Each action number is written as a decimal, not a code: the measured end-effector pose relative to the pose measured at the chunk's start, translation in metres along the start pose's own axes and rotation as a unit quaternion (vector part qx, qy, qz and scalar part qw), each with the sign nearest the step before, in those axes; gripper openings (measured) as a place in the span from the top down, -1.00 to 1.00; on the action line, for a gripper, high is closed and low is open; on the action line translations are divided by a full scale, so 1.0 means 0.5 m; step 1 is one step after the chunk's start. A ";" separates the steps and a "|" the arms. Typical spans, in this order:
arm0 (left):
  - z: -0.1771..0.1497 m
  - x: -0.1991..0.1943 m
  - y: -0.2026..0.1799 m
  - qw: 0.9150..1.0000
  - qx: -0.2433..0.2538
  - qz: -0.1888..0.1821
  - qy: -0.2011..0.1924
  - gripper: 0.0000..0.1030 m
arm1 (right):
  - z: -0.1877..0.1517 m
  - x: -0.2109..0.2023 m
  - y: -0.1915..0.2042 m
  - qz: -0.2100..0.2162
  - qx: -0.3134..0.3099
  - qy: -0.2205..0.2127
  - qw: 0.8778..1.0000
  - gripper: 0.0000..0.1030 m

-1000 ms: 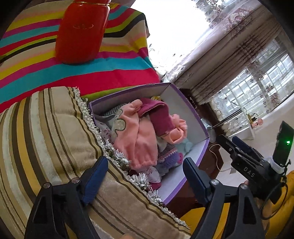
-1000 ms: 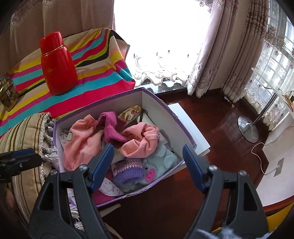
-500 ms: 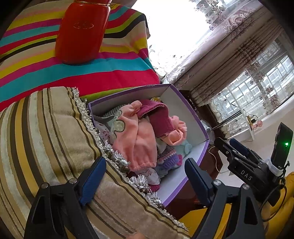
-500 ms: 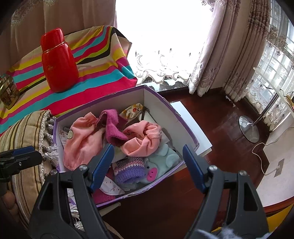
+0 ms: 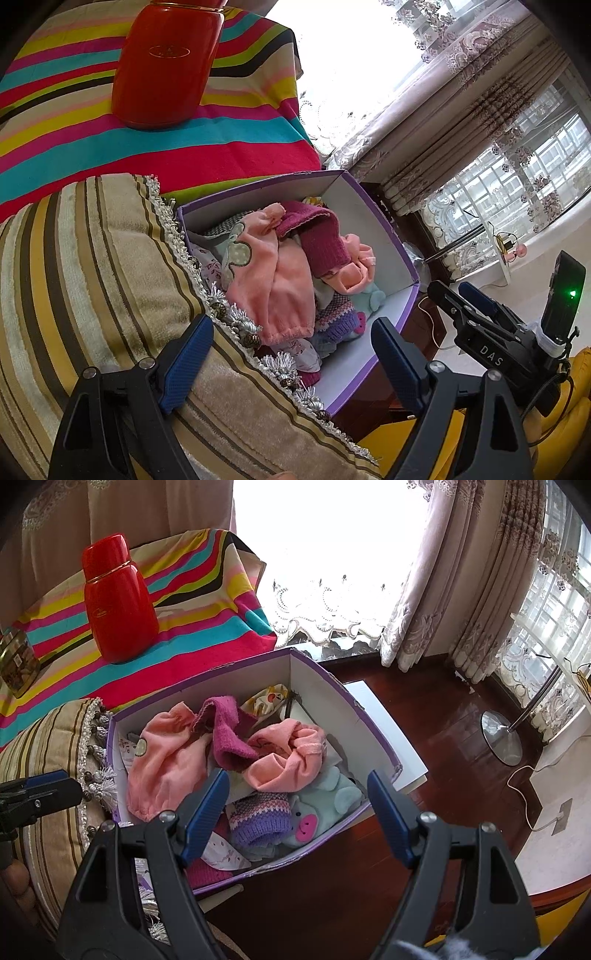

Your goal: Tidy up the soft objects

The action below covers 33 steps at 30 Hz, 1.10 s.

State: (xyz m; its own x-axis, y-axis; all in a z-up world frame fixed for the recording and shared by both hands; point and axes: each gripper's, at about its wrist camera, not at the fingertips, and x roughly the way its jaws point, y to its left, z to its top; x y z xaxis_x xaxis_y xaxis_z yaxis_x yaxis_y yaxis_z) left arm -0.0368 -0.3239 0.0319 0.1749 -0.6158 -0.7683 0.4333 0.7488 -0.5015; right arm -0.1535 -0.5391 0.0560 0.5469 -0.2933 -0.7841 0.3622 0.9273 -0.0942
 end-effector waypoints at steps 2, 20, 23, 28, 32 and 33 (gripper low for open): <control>0.000 0.000 0.000 1.000 0.000 0.000 0.000 -0.71 | 0.000 0.000 0.000 0.000 0.000 0.000 1.000 -0.54; 0.000 0.000 0.001 1.000 0.001 0.000 0.000 -0.71 | -0.002 0.003 -0.005 0.000 -0.002 0.001 1.000 -0.55; 0.000 0.000 0.001 1.000 0.001 0.000 0.000 -0.71 | -0.002 0.003 -0.005 0.001 -0.001 0.002 1.000 -0.55; 0.000 0.000 0.001 1.000 0.001 0.000 0.000 -0.71 | -0.003 0.005 -0.005 0.001 -0.001 0.002 1.000 -0.55; 0.000 0.000 0.001 1.000 0.001 0.000 0.000 -0.71 | -0.004 0.007 -0.005 0.001 0.000 0.003 1.000 -0.55; 0.000 0.000 0.001 1.000 0.001 0.000 0.000 -0.71 | -0.003 0.006 -0.005 0.001 0.000 0.003 1.000 -0.55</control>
State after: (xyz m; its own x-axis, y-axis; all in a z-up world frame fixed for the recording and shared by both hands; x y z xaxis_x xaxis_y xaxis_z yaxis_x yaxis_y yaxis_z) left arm -0.0366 -0.3237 0.0315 0.1748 -0.6165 -0.7677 0.4343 0.7480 -0.5018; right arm -0.1539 -0.5420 0.0528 0.5426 -0.2902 -0.7882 0.3606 0.9280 -0.0934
